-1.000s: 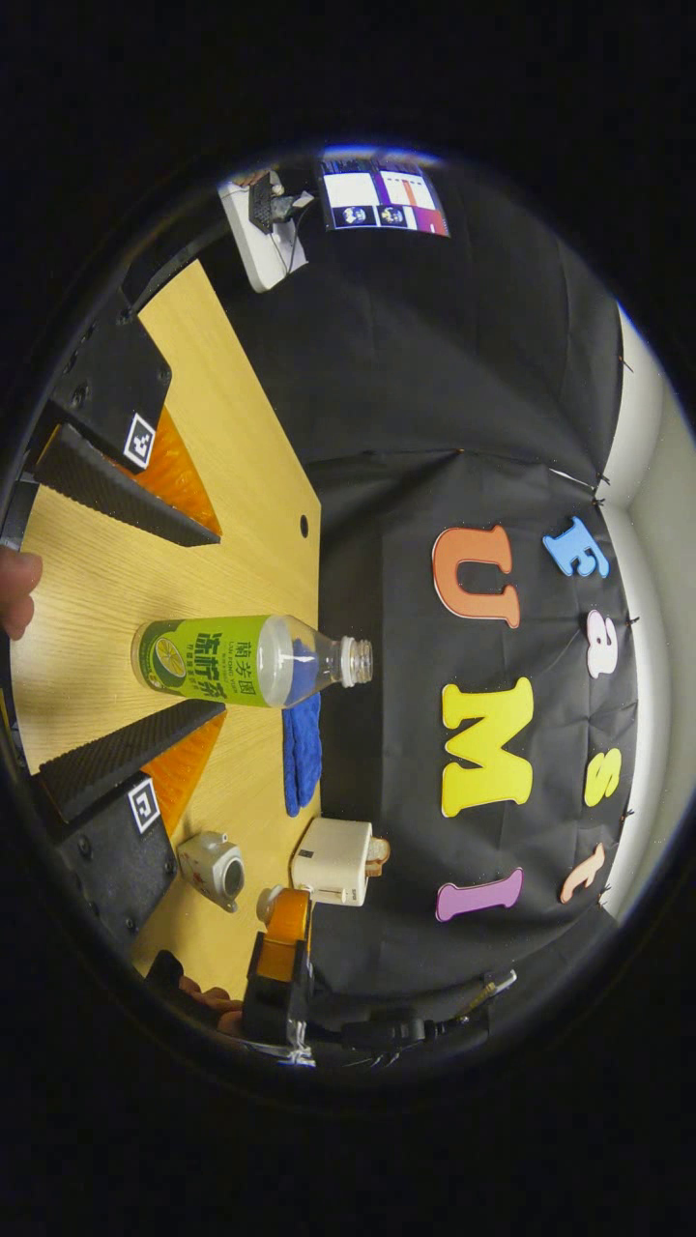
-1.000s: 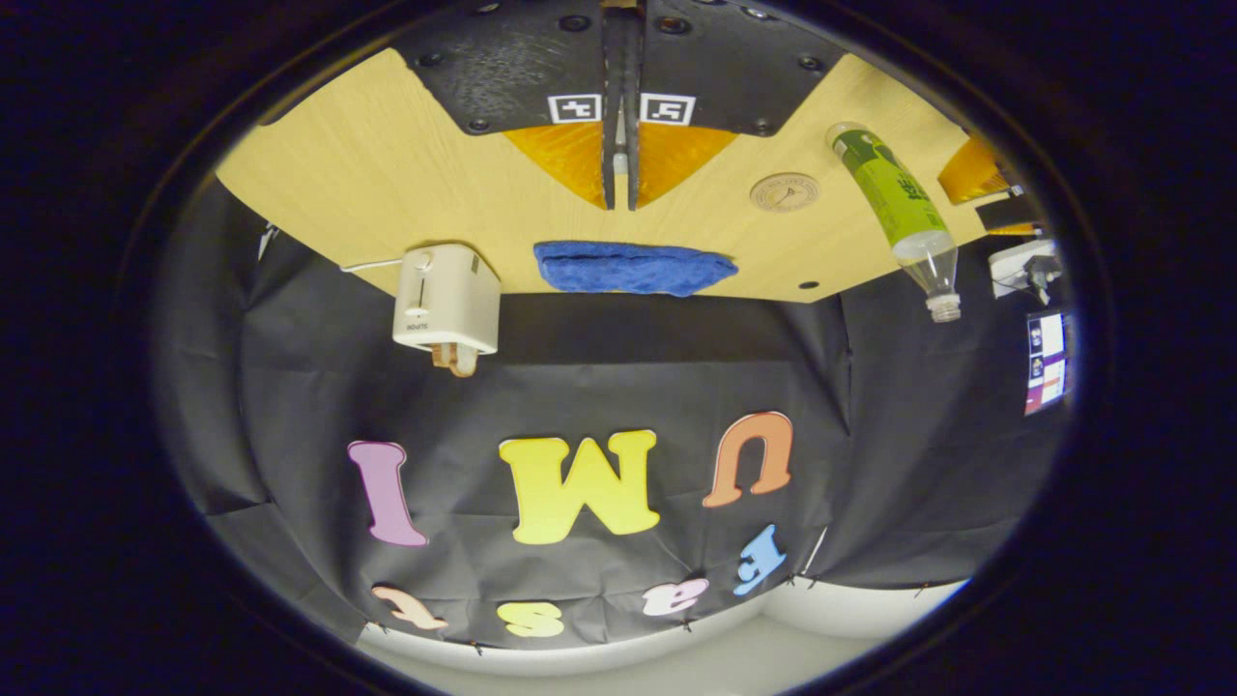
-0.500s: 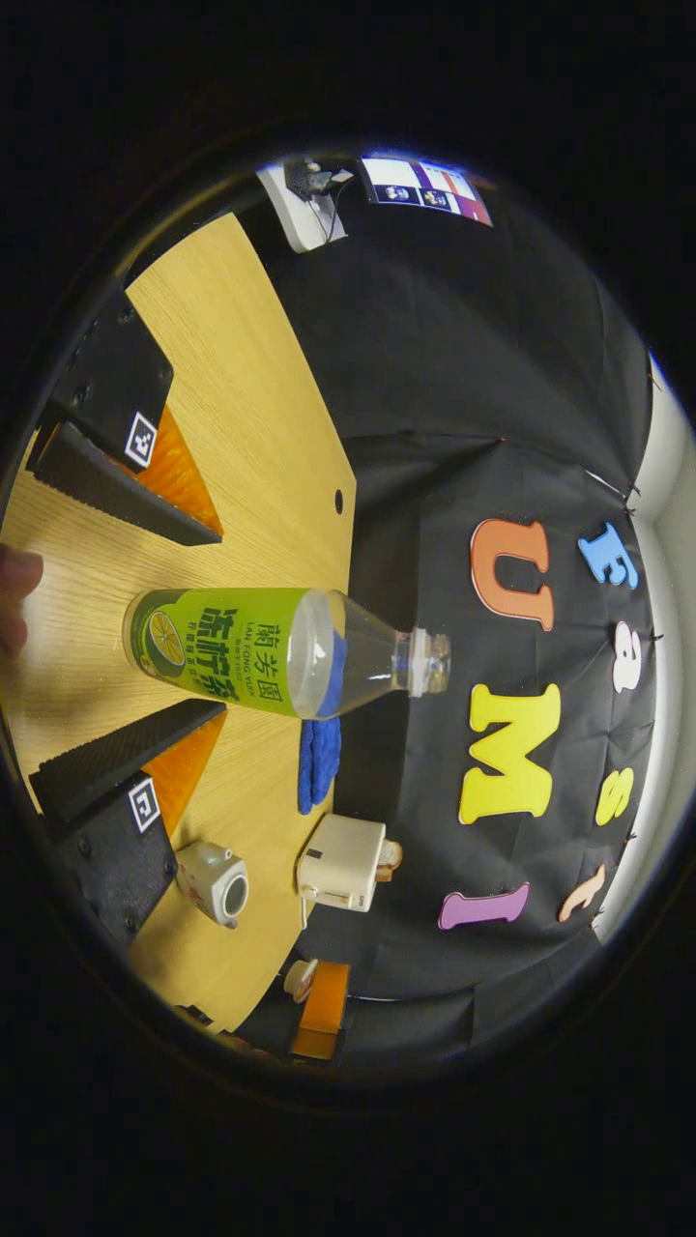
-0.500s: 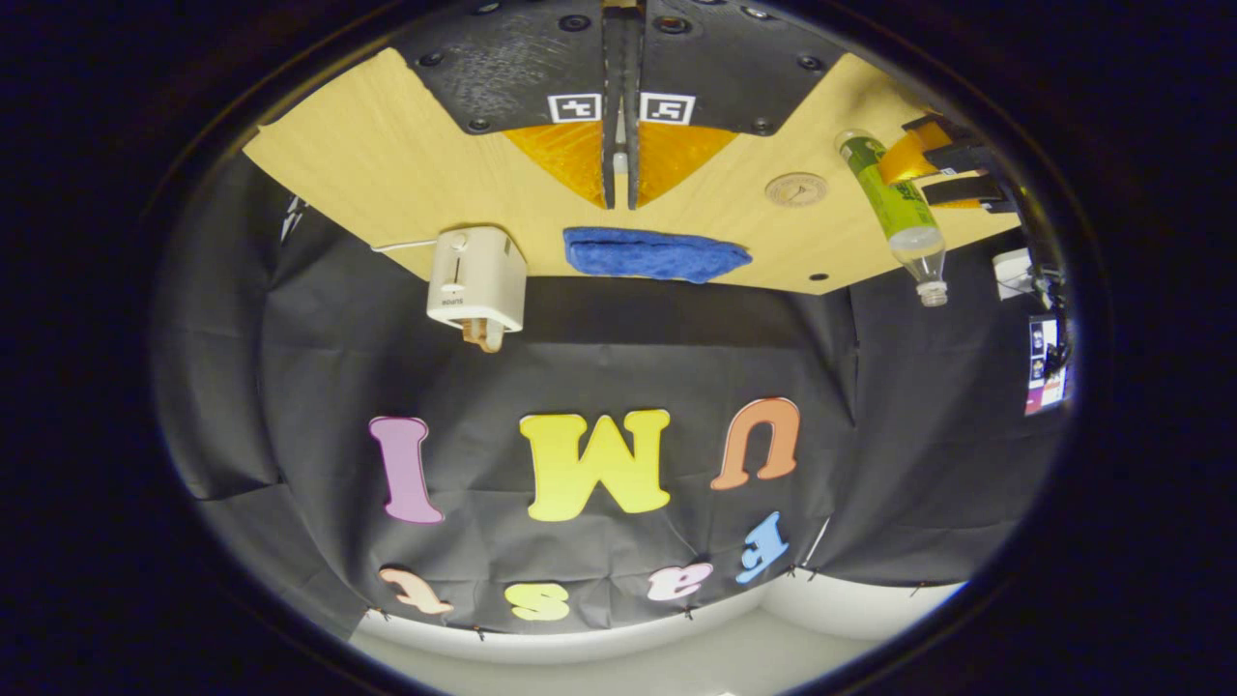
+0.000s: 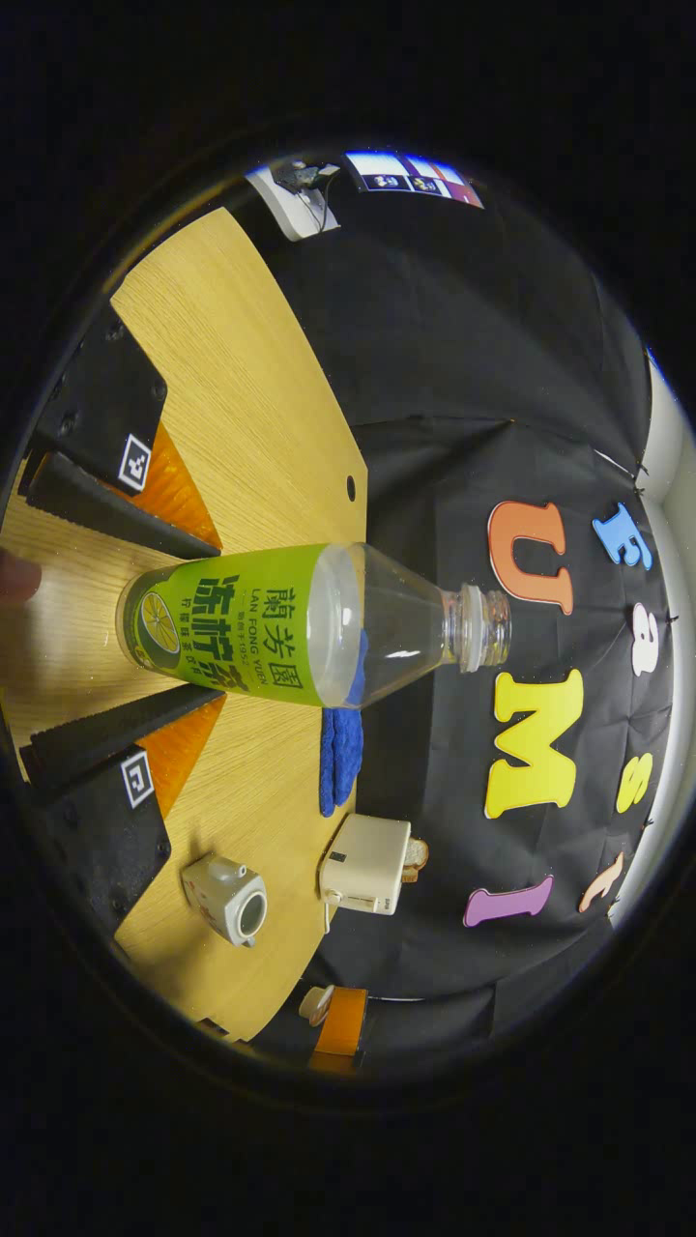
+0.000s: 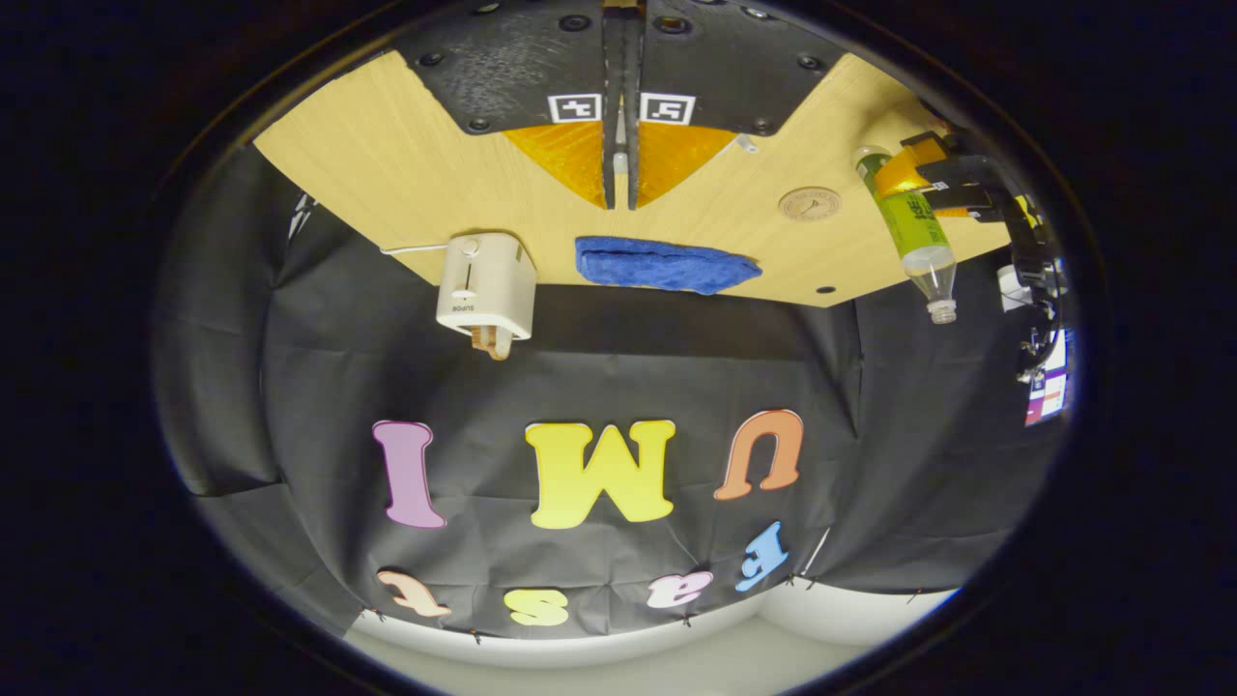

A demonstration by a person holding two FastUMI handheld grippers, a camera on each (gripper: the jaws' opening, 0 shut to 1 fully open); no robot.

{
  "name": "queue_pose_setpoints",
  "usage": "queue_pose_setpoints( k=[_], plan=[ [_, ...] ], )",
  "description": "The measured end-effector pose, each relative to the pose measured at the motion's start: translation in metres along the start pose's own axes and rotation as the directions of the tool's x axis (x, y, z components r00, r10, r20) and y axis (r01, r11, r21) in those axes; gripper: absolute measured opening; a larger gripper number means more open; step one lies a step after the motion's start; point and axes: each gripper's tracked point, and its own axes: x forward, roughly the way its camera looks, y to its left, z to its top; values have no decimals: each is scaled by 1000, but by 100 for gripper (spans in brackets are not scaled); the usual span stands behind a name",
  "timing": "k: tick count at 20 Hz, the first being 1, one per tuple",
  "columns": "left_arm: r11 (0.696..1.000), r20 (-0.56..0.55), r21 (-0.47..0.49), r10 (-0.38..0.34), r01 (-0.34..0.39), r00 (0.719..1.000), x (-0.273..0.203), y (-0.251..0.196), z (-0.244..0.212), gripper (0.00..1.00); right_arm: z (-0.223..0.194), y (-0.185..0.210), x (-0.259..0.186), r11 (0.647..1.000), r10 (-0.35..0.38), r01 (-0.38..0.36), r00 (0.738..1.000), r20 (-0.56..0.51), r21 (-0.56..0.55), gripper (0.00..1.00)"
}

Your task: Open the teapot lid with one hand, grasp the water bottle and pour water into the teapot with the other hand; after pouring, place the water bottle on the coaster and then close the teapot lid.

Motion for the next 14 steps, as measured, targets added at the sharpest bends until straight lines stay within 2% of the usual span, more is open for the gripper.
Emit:
queue_pose_setpoints(
  k=[3,5,7,10,14],
  plan=[
    [999,-25,51,19,-17,1000,0,2,1,79,-2,-11,-3,1000,-2,2,1000,-1,-3,0],
    [987,-21,153,51,-47,998,-2,8,8,77,-3,-20,-4,1000,-3,3,1000,-3,-2,0],
    [960,4,272,72,-70,997,-5,11,21,76,-6,-29,-5,1000,-4,4,1000,-6,-1,0],
    [889,28,447,98,-101,995,-12,10,33,75,-11,-43,-7,1000,-3,3,1000,-15,0,0],
    [755,53,642,128,-132,990,-13,7,46,75,-15,-58,-10,1000,-3,3,1000,-20,-1,0]
  ],
)
